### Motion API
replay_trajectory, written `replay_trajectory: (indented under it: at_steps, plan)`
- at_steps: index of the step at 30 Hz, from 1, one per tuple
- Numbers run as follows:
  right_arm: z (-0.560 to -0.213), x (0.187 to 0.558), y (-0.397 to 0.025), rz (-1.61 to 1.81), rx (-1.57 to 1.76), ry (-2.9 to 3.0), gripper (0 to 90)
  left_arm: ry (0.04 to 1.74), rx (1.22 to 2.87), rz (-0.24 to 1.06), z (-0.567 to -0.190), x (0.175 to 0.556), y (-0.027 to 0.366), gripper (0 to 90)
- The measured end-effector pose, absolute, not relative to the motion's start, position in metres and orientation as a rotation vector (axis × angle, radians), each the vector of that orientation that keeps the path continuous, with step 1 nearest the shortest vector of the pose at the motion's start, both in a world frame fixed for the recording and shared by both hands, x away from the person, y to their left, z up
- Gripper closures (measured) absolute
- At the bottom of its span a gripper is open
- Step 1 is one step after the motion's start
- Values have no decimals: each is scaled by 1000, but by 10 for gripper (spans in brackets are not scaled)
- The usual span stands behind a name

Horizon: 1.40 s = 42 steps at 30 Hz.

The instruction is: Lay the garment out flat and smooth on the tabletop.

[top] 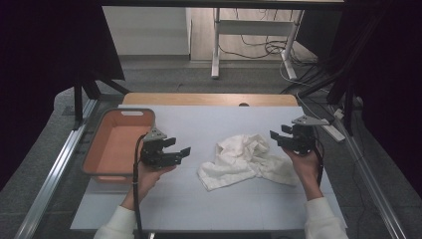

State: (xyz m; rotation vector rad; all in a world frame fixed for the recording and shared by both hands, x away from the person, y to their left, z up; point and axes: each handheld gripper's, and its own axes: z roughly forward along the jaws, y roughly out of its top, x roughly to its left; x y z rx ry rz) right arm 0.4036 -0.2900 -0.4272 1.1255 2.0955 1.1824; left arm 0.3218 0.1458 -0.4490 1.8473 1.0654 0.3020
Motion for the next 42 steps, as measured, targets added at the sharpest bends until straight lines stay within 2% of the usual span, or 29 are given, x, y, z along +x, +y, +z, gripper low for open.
replay_trajectory:
  at_steps: [5, 23, 42]
  plan:
    - [-424, 400, -280, 1224, 1069, 2154, 438, 1062, 1852, 303, -449, 322, 145, 284]
    - [-455, 390, -207, 1167, 836, 2500, 422, 1061, 1860, 304, -450, 321, 143, 283]
    - [-495, 329, -132, 1065, 552, 2789, 414, 1060, 1855, 309, -449, 320, 144, 282]
